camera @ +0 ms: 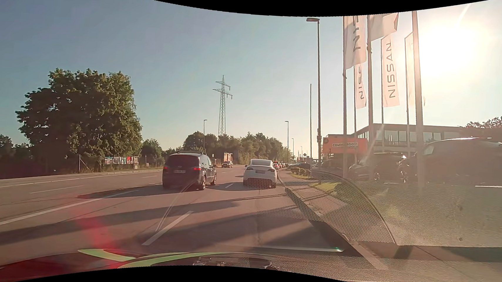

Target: Follow the waypoints while adhering to traffic rules and regulations

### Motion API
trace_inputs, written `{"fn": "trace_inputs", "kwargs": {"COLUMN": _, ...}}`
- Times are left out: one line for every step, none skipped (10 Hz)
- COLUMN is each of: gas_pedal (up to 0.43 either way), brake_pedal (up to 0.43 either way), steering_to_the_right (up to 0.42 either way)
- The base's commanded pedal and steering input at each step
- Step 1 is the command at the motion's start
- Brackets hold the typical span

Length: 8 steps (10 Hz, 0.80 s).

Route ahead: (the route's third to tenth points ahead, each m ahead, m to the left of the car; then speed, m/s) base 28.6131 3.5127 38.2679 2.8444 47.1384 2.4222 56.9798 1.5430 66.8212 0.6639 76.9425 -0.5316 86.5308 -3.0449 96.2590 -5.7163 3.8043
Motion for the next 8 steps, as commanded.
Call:
{"fn": "trace_inputs", "kwargs": {"gas_pedal": 0.0, "brake_pedal": 0.0, "steering_to_the_right": 0.002}}
{"fn": "trace_inputs", "kwargs": {"gas_pedal": 0.0, "brake_pedal": 0.0, "steering_to_the_right": 0.002}}
{"fn": "trace_inputs", "kwargs": {"gas_pedal": 0.0, "brake_pedal": 0.0, "steering_to_the_right": 0.002}}
{"fn": "trace_inputs", "kwargs": {"gas_pedal": 0.0, "brake_pedal": 0.0, "steering_to_the_right": 0.002}}
{"fn": "trace_inputs", "kwargs": {"gas_pedal": 0.0, "brake_pedal": 0.0, "steering_to_the_right": 0.002}}
{"fn": "trace_inputs", "kwargs": {"gas_pedal": 0.0, "brake_pedal": 0.0, "steering_to_the_right": 0.002}}
{"fn": "trace_inputs", "kwargs": {"gas_pedal": 0.0, "brake_pedal": 0.0, "steering_to_the_right": 0.002}}
{"fn": "trace_inputs", "kwargs": {"gas_pedal": 0.0, "brake_pedal": 0.0, "steering_to_the_right": 0.002}}
